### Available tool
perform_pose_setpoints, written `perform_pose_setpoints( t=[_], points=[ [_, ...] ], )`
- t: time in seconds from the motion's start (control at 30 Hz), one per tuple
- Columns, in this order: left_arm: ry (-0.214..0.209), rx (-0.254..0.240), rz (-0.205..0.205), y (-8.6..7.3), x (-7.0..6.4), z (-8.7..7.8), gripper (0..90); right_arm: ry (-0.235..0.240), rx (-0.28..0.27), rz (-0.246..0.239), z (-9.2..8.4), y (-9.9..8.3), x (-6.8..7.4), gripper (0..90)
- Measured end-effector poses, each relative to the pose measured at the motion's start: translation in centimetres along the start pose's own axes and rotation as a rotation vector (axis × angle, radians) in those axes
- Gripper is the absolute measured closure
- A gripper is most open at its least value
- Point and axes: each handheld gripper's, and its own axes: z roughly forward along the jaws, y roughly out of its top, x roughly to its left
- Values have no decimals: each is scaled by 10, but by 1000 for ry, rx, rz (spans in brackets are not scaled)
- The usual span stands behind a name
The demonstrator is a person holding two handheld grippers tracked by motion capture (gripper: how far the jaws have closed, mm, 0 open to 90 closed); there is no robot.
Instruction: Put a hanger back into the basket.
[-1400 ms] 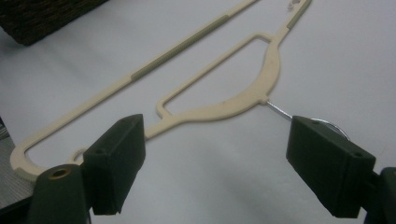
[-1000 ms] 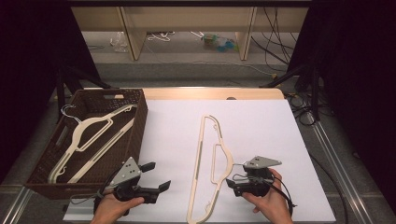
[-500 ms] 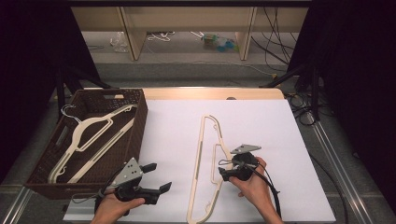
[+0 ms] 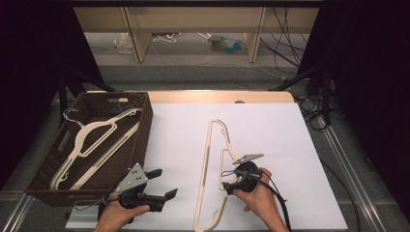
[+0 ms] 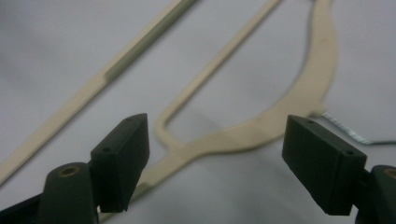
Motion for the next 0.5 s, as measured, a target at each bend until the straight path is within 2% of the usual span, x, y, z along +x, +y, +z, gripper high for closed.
perform_pose_setpoints(
  t=[0.07,0.27,0.4,0.5],
  points=[
    [1,2,-5,0,0,0,170,24,31,-9,-1,-3,7,241],
    [8,-1,-5,0,0,-1,172,36,95,-45,5,-7,27,260],
    [0,0,-4,0,0,0,172,24,121,-60,8,-8,29,292],
    [7,5,2,-1,0,0,174,33,141,-72,9,-9,32,295]
  ],
)
